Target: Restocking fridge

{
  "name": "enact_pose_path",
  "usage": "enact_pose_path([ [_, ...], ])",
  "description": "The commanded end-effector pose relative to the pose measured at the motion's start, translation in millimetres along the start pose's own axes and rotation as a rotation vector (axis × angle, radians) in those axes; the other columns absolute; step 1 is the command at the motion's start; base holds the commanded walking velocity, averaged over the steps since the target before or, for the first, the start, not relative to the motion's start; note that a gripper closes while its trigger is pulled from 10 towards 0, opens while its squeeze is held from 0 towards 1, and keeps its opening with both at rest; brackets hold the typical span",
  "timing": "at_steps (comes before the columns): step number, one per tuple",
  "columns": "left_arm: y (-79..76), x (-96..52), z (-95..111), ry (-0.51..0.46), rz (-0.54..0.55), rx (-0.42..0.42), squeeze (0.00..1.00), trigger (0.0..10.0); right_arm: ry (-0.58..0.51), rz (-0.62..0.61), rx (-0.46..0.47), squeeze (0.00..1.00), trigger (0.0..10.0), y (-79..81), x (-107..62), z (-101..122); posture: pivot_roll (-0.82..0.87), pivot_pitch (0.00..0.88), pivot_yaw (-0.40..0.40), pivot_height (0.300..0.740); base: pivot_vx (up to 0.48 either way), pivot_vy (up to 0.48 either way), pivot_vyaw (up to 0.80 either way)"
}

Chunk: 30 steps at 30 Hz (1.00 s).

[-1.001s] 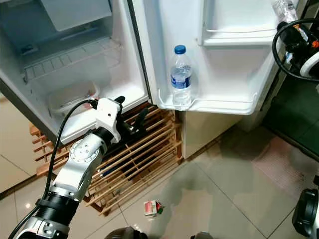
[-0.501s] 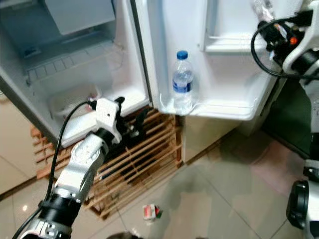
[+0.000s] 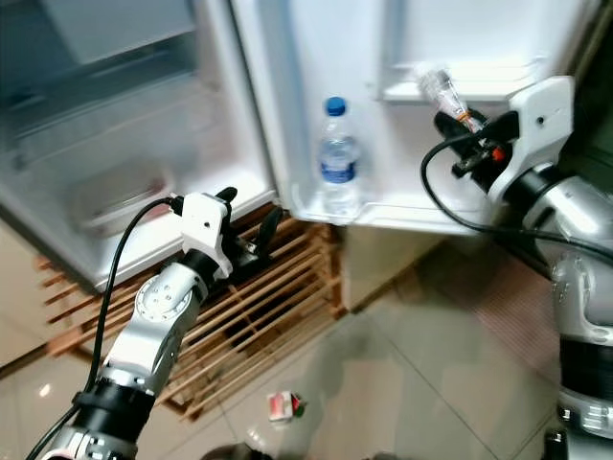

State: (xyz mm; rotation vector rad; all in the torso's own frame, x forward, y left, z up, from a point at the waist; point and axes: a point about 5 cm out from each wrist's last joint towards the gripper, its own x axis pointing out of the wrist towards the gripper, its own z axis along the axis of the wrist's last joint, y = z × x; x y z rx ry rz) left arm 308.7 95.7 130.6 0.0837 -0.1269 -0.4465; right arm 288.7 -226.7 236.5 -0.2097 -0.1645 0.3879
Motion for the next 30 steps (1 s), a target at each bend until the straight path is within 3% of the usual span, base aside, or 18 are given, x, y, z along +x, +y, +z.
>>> enact_pose_path([
  [1, 3.5, -0.3, 0.3, 0.006, 0.011, 0.017, 0.0, 10.0, -0.022, -0.068, 0.001, 0.0, 0.0, 9.8, -3.9, -2.6, -0.01, 0.027, 0.125, 0.74, 0.0, 0.0, 0.0],
  [2, 3.5, 0.6, 0.3, 0.009, 0.007, 0.023, 0.0, 10.0, -0.004, -0.185, 0.049, 0.0, 0.0, 17.5, -6.1, -18.2, -0.02, 0.026, 0.127, 0.74, 0.0, 0.0, 0.0],
  [3, 3.5, 0.6, 0.3, 0.009, 0.007, 0.023, 0.0, 10.0, -0.004, -0.185, 0.049, 0.0, 0.0, 17.5, -6.1, -18.2, -0.02, 0.026, 0.127, 0.74, 0.0, 0.0, 0.0],
  [4, 4.0, 2.1, 0.5, 0.012, 0.01, 0.022, 0.0, 10.0, 0.031, -0.304, 0.099, 0.0, 0.0, 22.7, -7.2, -35.0, -0.02, 0.027, 0.127, 0.74, 0.0, 0.0, 0.0],
  [5, 4.8, 2.8, 0.2, 0.016, 0.018, 0.018, 0.0, 10.0, 0.068, -0.344, 0.097, 0.0, 0.0, 26.3, -7.9, -44.9, -0.02, 0.027, 0.127, 0.74, 0.0, 0.0, 0.0],
  [9, 7.1, 4.7, -1.2, 0.031, 0.051, -0.014, 0.0, 10.0, 0.176, -0.375, 0.085, 0.0, 0.0, 39.0, -11.4, -72.2, -0.02, 0.028, 0.126, 0.74, 0.0, 0.0, 0.0],
  [13, 7.2, 4.5, -3.4, 0.043, 0.065, -0.01, 0.0, 10.0, 0.27, -0.49, 0.099, 0.0, 0.0, 33.5, -19.7, -96.6, -0.01, 0.028, 0.119, 0.74, 0.0, 0.0, 0.0],
  [18, 6.9, 2.2, -4.6, 0.05, 0.076, -0.023, 0.0, 10.0, 0.284, -0.522, 0.068, 0.0, 0.0, 28.5, -17.1, -100.6, 0.0, 0.031, 0.109, 0.74, 0.0, -0.09, 0.64],
  [21, 7.5, 1.5, -5.2, 0.055, 0.084, -0.025, 0.0, 10.0, 0.278, -0.502, 0.055, 0.06, 0.0, 31.4, -12.1, -100.5, 0.0, 0.031, 0.108, 0.74, 0.18, -0.406, 0.79],
  [24, 8.6, 1.0, -6.2, 0.062, 0.089, -0.031, 0.0, 10.0, 0.261, -0.458, 0.02, 0.12, 0.0, 38.8, -2.5, -98.5, 0.0, 0.032, 0.106, 0.74, 0.376, -0.109, 0.79],
  [26, 8.6, 1.3, -7.9, 0.076, 0.095, -0.028, 0.0, 10.0, 0.246, -0.422, -0.009, 0.22, 0.0, 47.0, 7.3, -96.2, 0.01, 0.033, 0.102, 0.74, 0.144, 0.0, 0.79],
  [30, 7.3, 1.8, -7.1, 0.066, 0.097, -0.021, 0.0, 10.0, 0.233, -0.397, -0.009, 0.24, 0.0, 53.2, 14.6, -94.3, 0.01, 0.034, 0.101, 0.74, 0.0, 0.0, 0.79],
])
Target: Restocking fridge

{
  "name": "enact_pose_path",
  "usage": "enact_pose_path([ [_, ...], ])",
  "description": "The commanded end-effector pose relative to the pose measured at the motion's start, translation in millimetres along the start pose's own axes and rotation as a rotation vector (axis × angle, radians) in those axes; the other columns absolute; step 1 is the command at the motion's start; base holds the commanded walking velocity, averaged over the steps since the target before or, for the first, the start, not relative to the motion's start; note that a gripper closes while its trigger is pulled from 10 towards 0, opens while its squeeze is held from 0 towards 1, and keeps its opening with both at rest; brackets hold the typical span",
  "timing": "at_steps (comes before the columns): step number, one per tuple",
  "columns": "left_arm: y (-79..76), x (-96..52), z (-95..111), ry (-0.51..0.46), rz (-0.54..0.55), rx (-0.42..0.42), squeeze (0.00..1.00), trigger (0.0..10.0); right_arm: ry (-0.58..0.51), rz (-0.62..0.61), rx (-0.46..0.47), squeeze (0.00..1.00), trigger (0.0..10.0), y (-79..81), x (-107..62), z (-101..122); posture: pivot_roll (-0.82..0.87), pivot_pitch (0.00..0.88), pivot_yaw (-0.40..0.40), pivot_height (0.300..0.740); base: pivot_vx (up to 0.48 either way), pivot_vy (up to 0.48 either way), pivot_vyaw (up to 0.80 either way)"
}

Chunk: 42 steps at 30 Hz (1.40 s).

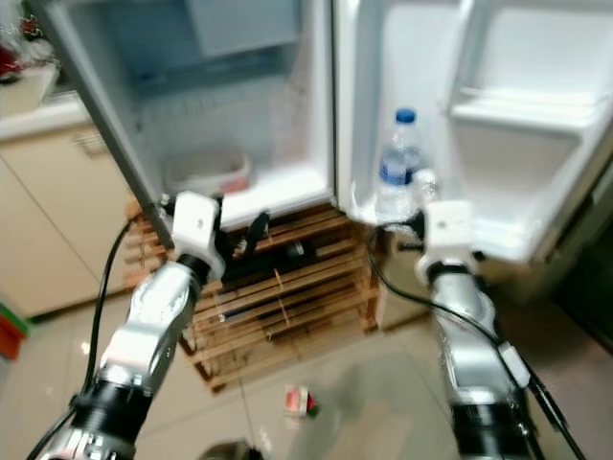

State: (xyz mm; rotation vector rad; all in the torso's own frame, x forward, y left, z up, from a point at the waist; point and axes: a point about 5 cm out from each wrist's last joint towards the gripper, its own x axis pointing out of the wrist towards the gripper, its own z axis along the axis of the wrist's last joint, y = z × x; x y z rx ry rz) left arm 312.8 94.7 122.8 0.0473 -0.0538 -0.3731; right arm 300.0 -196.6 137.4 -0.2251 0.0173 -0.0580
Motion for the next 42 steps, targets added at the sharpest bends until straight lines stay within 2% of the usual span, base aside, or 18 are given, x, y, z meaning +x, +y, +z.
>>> enact_pose_path([
  [1, 6.9, -1.0, 2.0, -0.005, 0.023, 0.031, 0.0, 10.0, 0.0, 0.03, 0.004, 0.25, 0.0, 9.9, 2.1, 0.0, 0.01, 0.034, 0.101, 0.74, 0.0, 0.0, 0.79],
  [10, 8.0, -0.2, 3.9, -0.006, 0.048, 0.071, 0.0, 10.0, -0.015, 0.06, -0.019, 0.29, 0.0, 17.3, 6.2, -0.2, 0.02, 0.03, 0.095, 0.74, 0.0, 0.0, 0.79],
  [11, 7.7, 0.2, 3.8, -0.005, 0.048, 0.073, 0.0, 10.0, -0.018, 0.061, -0.006, 0.28, 0.0, 17.5, 6.5, -0.3, 0.02, 0.028, 0.093, 0.74, 0.0, 0.0, 0.79],
  [14, 7.5, 0.7, 4.2, -0.007, 0.039, 0.05, 0.0, 10.0, -0.024, 0.062, 0.025, 0.16, 0.0, 18.1, 6.9, 0.9, 0.02, 0.028, 0.093, 0.74, 0.0, 0.0, 0.26],
  [16, 8.1, 0.1, 5.0, -0.016, 0.038, 0.04, 0.0, 10.0, -0.034, 0.069, 0.019, 0.15, 0.0, 19.8, 6.7, 2.4, 0.02, 0.028, 0.093, 0.74, 0.144, 0.0, 0.0],
  [34, 7.3, 1.2, 6.0, -0.026, 0.047, 0.073, 0.0, 10.0, -0.059, 0.114, 0.019, 0.15, 0.0, 26.8, 5.4, 1.0, 0.02, 0.007, 0.072, 0.74, 0.444, 0.0, 0.0],
  [42, 0.0, 3.1, 12.6, -0.064, 0.002, 0.109, 0.0, 10.0, -0.066, 0.13, 0.016, 0.15, 0.0, 29.6, 7.6, 1.3, 0.03, 0.0, 0.067, 0.74, 0.48, 0.0, 0.0],
])
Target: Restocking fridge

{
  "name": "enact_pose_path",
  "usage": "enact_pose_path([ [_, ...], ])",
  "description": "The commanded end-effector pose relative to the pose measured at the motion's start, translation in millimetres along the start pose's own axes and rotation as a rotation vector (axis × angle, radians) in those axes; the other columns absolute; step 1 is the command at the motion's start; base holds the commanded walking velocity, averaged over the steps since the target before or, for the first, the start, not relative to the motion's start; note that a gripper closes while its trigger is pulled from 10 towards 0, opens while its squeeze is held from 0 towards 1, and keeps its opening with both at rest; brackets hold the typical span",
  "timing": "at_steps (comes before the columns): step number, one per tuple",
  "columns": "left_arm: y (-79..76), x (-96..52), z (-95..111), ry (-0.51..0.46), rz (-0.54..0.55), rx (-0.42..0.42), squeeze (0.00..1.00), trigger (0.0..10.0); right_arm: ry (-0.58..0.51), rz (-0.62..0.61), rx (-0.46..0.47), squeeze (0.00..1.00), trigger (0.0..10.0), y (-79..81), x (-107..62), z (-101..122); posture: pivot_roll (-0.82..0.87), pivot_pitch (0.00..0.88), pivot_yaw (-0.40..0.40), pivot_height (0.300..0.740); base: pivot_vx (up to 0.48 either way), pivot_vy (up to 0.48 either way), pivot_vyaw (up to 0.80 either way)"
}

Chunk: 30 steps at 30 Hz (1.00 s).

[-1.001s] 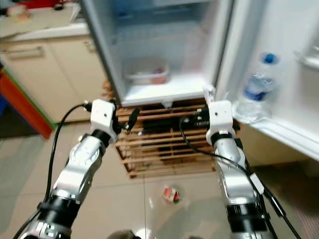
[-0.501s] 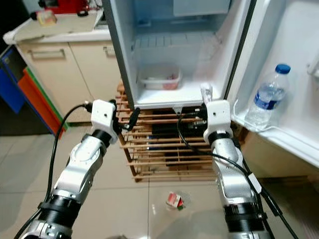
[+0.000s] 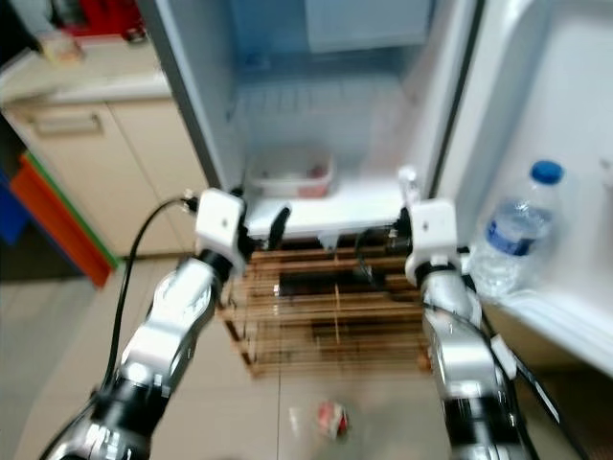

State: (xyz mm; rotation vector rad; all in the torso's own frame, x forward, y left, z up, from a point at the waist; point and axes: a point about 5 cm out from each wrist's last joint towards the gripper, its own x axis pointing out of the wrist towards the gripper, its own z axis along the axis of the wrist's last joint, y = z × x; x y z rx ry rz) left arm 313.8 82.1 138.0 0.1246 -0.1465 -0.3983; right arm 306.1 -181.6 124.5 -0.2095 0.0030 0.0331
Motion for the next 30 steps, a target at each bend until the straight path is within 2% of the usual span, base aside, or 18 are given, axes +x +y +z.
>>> enact_pose_path([
  [1, 10.0, -3.6, -3.5, 0.014, 0.027, 0.017, 0.0, 10.0, -0.043, 0.045, 0.0, 0.15, 0.0, 12.5, 3.7, 10.6, 0.03, 0.0, 0.067, 0.74, 0.48, 0.0, 0.0],
  [5, 10.8, -4.1, -1.4, -0.002, 0.045, 0.022, 0.0, 10.0, -0.064, 0.087, 0.013, 0.15, 0.0, 18.7, 4.6, 17.7, 0.03, 0.0, 0.068, 0.74, 0.448, 0.0, 0.0],
  [8, 11.1, -4.3, -0.4, -0.011, 0.047, 0.014, 0.0, 10.0, -0.091, 0.134, 0.033, 0.15, 0.0, 24.5, 6.9, 29.3, 0.03, 0.0, 0.072, 0.74, 0.0, 0.0, 0.0],
  [12, 12.2, -9.6, 0.1, -0.009, 0.039, 0.021, 0.0, 10.0, -0.169, 0.176, 0.075, 0.15, 0.0, 33.8, 15.1, 59.1, 0.05, 0.031, 0.088, 0.74, 0.0, 0.0, 0.0],
  [13, 12.2, -9.6, 0.1, -0.009, 0.039, 0.021, 0.0, 10.0, -0.169, 0.176, 0.075, 0.15, 0.0, 33.8, 15.1, 59.1, 0.05, 0.031, 0.088, 0.74, 0.0, 0.0, 0.0],
  [15, 12.7, -13.9, -2.1, 0.008, 0.031, 0.033, 0.0, 10.0, -0.183, 0.191, 0.119, 0.15, 0.0, 39.7, 26.6, 71.1, 0.06, 0.049, 0.096, 0.74, 0.0, 0.0, 0.0],
  [18, 13.2, -19.0, -1.3, 0.008, 0.025, 0.038, 0.0, 10.0, -0.202, 0.19, 0.114, 0.14, 0.0, 43.2, 35.6, 79.7, 0.09, 0.068, 0.101, 0.74, 0.0, 0.0, 0.0],
  [21, 16.8, -26.8, -1.2, 0.026, 0.022, 0.057, 0.0, 10.0, -0.255, 0.206, 0.105, 0.15, 0.0, 50.6, 54.6, 103.1, 0.13, 0.098, 0.097, 0.74, 0.0, 0.0, 0.0],
  [22, 16.8, -26.8, -1.2, 0.026, 0.022, 0.057, 0.0, 10.0, -0.255, 0.206, 0.105, 0.15, 0.0, 50.6, 54.6, 103.1, 0.13, 0.098, 0.097, 0.74, 0.0, 0.0, 0.0],
  [23, 19.2, -33.2, -2.1, 0.042, 0.037, 0.057, 0.0, 10.0, -0.262, 0.224, 0.104, 0.15, 0.0, 56.2, 63.2, 112.6, 0.16, 0.122, 0.09, 0.74, 0.0, 0.0, 0.0],
  [30, 23.4, -53.8, -2.4, 0.081, 0.059, 0.061, 0.0, 10.0, -0.272, 0.239, 0.093, 0.15, 0.0, 67.0, 79.1, 128.1, 0.22, 0.17, 0.089, 0.74, 0.0, 0.0, 0.0],
])
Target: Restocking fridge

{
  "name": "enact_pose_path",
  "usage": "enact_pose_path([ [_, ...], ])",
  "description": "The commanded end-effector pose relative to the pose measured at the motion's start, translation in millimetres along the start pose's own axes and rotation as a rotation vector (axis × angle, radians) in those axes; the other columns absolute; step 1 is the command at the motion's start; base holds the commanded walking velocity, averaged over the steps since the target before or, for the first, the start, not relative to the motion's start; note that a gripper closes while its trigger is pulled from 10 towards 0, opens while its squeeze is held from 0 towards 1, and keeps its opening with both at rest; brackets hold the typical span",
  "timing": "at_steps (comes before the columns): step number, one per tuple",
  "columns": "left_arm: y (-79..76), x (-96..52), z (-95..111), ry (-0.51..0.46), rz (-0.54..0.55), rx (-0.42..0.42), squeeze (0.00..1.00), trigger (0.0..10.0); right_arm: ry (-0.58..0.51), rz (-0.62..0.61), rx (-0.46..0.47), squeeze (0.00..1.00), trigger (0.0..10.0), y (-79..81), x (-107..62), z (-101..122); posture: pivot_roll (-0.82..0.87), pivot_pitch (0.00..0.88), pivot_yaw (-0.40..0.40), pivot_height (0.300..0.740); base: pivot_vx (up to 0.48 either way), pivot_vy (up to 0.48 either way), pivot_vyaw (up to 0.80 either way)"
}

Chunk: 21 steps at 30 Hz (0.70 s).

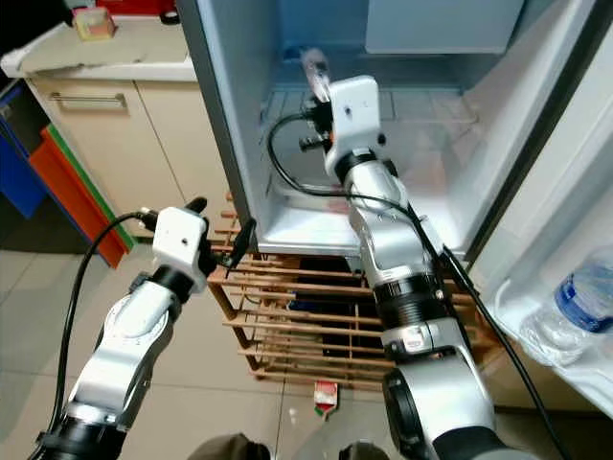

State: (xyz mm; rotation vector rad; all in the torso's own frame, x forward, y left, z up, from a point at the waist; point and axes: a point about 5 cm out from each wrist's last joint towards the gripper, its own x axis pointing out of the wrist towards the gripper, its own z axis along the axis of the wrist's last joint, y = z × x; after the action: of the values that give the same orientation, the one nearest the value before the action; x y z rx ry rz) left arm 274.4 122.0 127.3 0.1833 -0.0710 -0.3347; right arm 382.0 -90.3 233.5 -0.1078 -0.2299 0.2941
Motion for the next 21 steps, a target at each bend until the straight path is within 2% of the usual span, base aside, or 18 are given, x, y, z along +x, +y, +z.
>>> enact_pose_path([
  [1, 4.2, -3.5, 4.6, -0.002, 0.007, 0.017, 0.0, 10.0, -0.015, 0.005, -0.005, 0.15, 0.0, 3.2, 4.5, 3.3, 0.22, 0.17, 0.089, 0.74, 0.0, 0.0, 0.0],
  [8, 12.6, -33.1, 2.9, 0.069, 0.007, 0.046, 0.0, 10.0, -0.027, -0.064, -0.064, 0.15, 0.0, -2.4, 29.8, 19.0, 0.31, 0.217, 0.11, 0.74, 0.0, 0.0, 0.0],
  [12, 14.9, -39.6, 2.2, 0.091, 0.007, 0.056, 0.0, 10.0, -0.024, -0.092, -0.08, 0.11, 0.0, -7.7, 35.2, 22.9, 0.33, 0.221, 0.111, 0.74, 0.0, 0.0, 0.0],
  [13, 16.1, -44.8, 1.7, 0.106, 0.01, 0.058, 0.0, 10.0, -0.024, -0.115, -0.098, 0.0, 0.0, -12.8, 38.3, 26.9, 0.34, 0.225, 0.112, 0.74, 0.0, 0.0, 0.0],
  [21, 15.3, -63.1, 3.9, 0.152, 0.014, 0.054, 0.0, 10.0, -0.078, -0.196, -0.196, 0.0, 0.0, -30.6, 48.7, 56.1, 0.38, 0.24, 0.114, 0.74, 0.0, 0.0, 0.0],
])
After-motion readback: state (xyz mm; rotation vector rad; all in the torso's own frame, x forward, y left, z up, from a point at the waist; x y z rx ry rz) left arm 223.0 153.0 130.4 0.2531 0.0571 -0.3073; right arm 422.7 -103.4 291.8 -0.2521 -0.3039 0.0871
